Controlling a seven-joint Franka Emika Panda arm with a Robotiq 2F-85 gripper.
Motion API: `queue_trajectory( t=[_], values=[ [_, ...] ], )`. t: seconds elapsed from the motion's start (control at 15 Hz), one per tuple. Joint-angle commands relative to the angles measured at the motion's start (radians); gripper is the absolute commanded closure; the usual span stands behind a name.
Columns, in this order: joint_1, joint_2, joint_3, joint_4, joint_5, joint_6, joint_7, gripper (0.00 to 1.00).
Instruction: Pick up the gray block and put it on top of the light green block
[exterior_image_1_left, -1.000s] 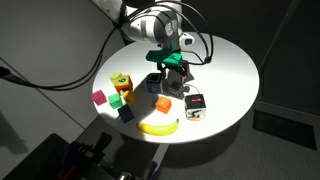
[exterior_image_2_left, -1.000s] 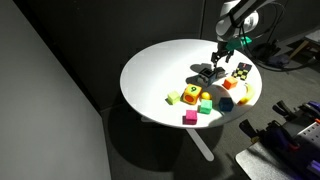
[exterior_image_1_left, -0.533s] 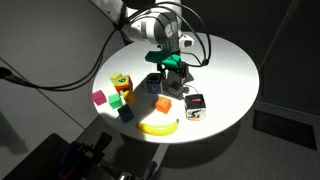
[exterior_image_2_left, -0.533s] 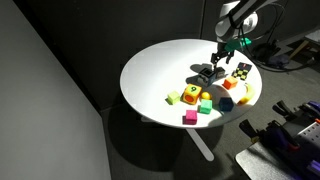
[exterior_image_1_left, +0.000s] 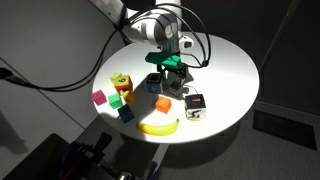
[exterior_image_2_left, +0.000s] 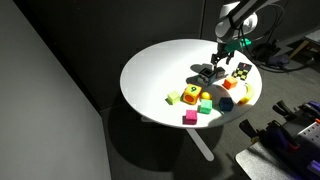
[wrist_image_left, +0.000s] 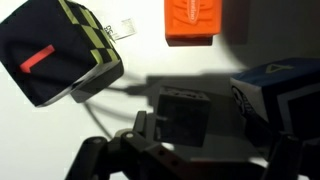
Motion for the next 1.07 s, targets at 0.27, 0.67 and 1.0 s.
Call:
queue_trajectory(
  t=[0.27,0.67,1.0],
  values=[
    [0.0,0.008,-0.004,0.009,-0.006,0.003,0.014,0.0],
    [0.001,0.041,-0.015,0.031,-0.001,0.039,0.038,0.0],
    [-0.009,0.077,-0.004,0.053,0.01,0.069,0.028,0.0]
  ],
)
